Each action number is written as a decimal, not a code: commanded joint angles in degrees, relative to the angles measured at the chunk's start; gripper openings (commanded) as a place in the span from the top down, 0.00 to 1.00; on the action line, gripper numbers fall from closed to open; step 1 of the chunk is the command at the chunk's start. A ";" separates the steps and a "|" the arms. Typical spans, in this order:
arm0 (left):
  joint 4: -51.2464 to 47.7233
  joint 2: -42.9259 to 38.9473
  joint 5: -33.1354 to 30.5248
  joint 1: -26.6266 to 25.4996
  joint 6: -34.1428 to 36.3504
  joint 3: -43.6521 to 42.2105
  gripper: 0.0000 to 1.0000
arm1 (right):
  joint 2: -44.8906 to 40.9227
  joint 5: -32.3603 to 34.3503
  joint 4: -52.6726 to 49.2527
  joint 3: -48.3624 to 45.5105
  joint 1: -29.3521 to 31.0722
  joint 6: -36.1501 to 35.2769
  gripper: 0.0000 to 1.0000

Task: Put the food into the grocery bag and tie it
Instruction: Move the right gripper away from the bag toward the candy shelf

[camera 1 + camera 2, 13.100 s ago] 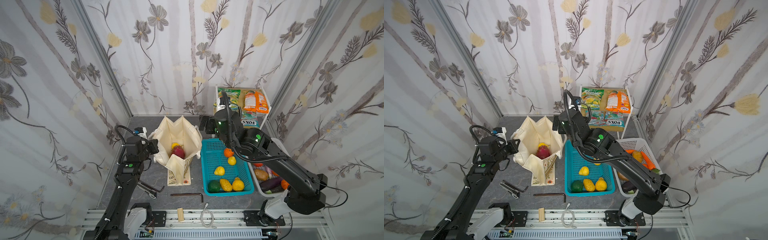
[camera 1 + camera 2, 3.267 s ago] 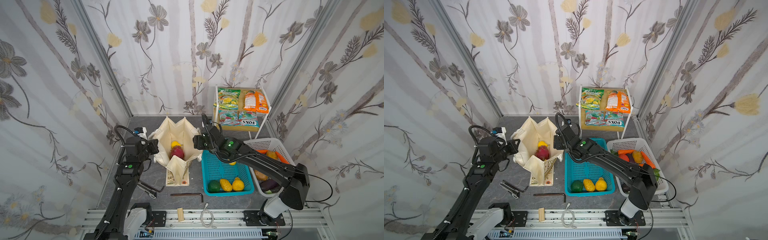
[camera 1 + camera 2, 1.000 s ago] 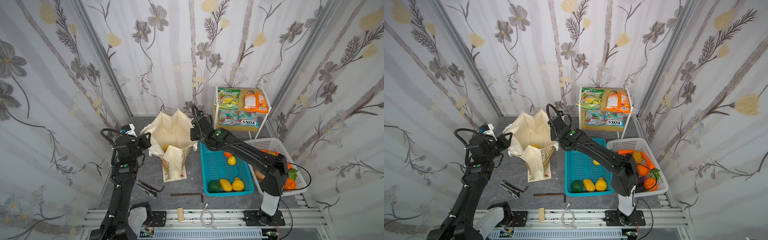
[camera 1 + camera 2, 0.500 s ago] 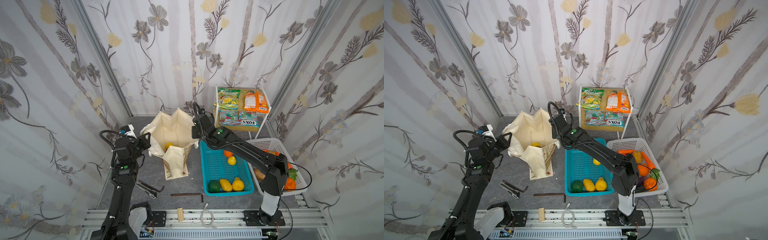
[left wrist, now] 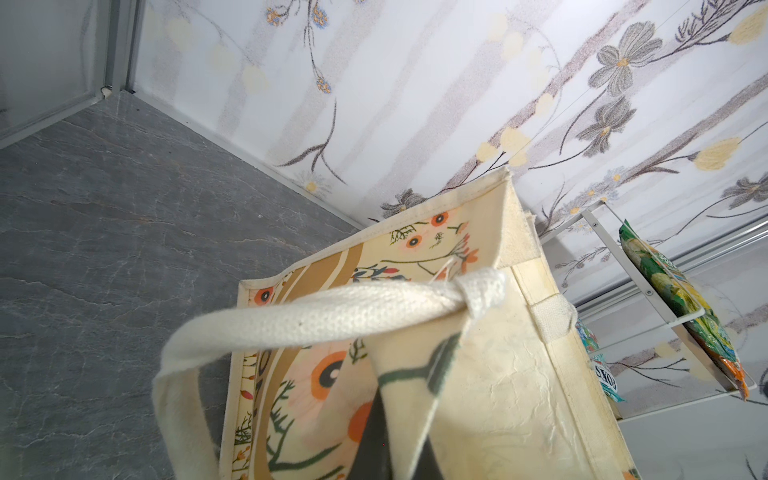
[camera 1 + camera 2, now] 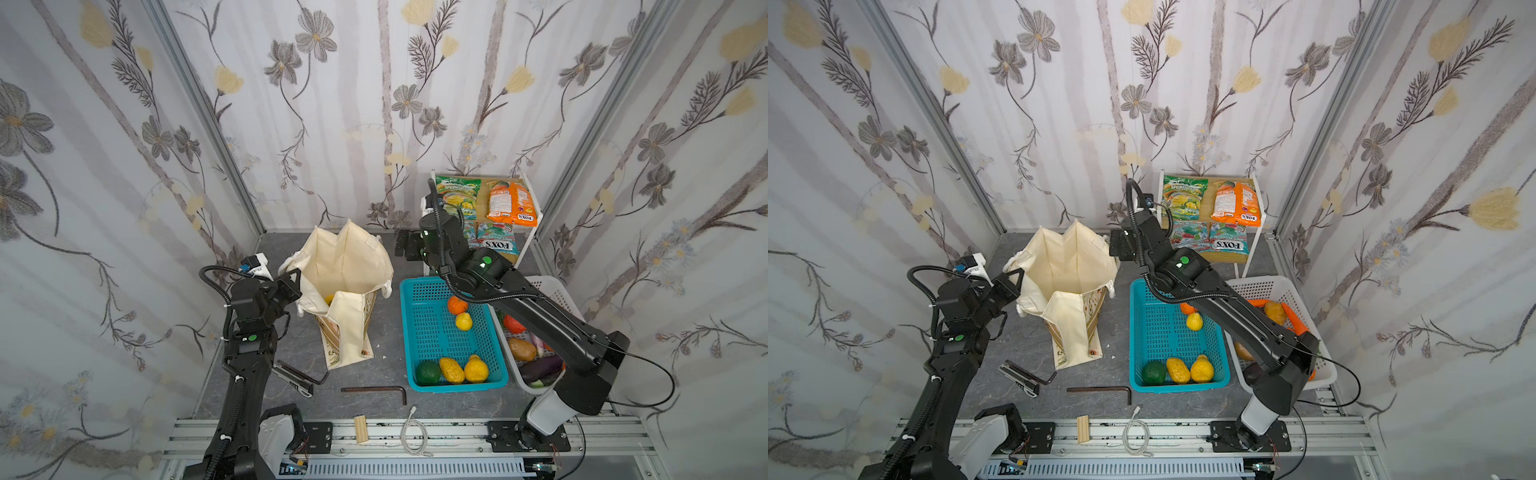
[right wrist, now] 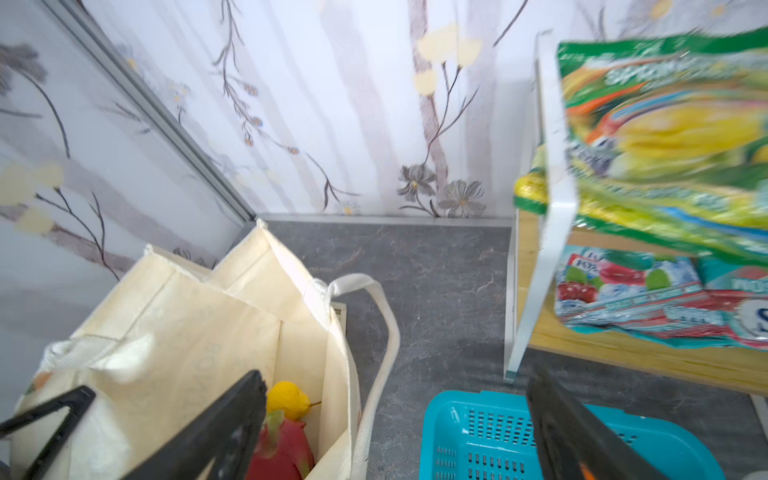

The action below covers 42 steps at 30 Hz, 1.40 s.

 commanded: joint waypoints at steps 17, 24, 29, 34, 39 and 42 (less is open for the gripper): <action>-6.49 1.08 -5.70 -1.51 4.85 3.30 1.00 | -7.43 -20.89 -2.74 1.44 -27.73 2.06 0.15; -6.83 1.24 -5.53 -2.10 4.92 3.48 1.00 | -4.56 -31.55 2.47 -0.42 -31.66 3.25 0.42; -6.93 1.32 -5.31 -2.21 4.92 3.48 1.00 | -1.50 -35.19 4.18 -0.06 -32.61 3.38 0.48; -6.93 1.32 -4.99 -2.17 4.83 3.57 1.00 | 1.11 -36.24 4.72 0.53 -32.70 2.77 0.48; -6.93 1.52 -4.48 -2.22 4.66 3.57 1.00 | 2.83 -35.86 4.11 1.22 -32.70 2.72 0.48; -6.88 1.41 -4.50 -2.22 4.66 3.57 1.00 | 2.33 -34.83 4.44 0.27 -32.70 2.77 0.46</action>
